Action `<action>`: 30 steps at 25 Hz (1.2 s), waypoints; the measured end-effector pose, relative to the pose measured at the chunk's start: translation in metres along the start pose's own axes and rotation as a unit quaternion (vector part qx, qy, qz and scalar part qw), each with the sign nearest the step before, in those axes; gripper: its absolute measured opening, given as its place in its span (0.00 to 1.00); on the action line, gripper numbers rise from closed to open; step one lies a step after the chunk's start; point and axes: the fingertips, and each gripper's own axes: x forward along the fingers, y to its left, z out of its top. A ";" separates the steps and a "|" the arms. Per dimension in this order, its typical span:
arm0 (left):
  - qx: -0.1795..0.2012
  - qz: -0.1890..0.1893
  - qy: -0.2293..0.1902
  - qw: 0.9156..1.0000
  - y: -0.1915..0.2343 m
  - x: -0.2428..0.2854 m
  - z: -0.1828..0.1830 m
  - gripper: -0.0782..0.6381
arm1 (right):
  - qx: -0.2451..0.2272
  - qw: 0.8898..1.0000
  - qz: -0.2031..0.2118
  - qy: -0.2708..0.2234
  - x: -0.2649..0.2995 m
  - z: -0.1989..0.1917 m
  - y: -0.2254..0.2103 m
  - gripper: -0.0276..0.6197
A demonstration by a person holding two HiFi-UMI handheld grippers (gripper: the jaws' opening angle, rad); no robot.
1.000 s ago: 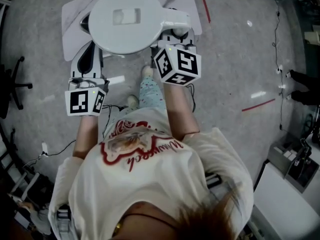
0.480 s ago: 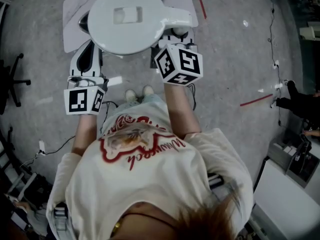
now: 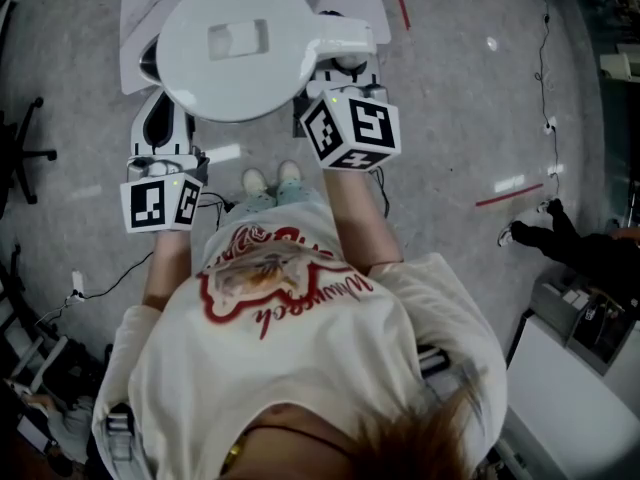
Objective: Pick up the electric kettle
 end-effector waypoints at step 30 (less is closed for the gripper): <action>0.003 -0.002 0.013 1.000 -0.009 0.015 -0.005 0.11 | -0.039 0.999 -0.012 -0.005 0.002 0.006 -0.012 0.09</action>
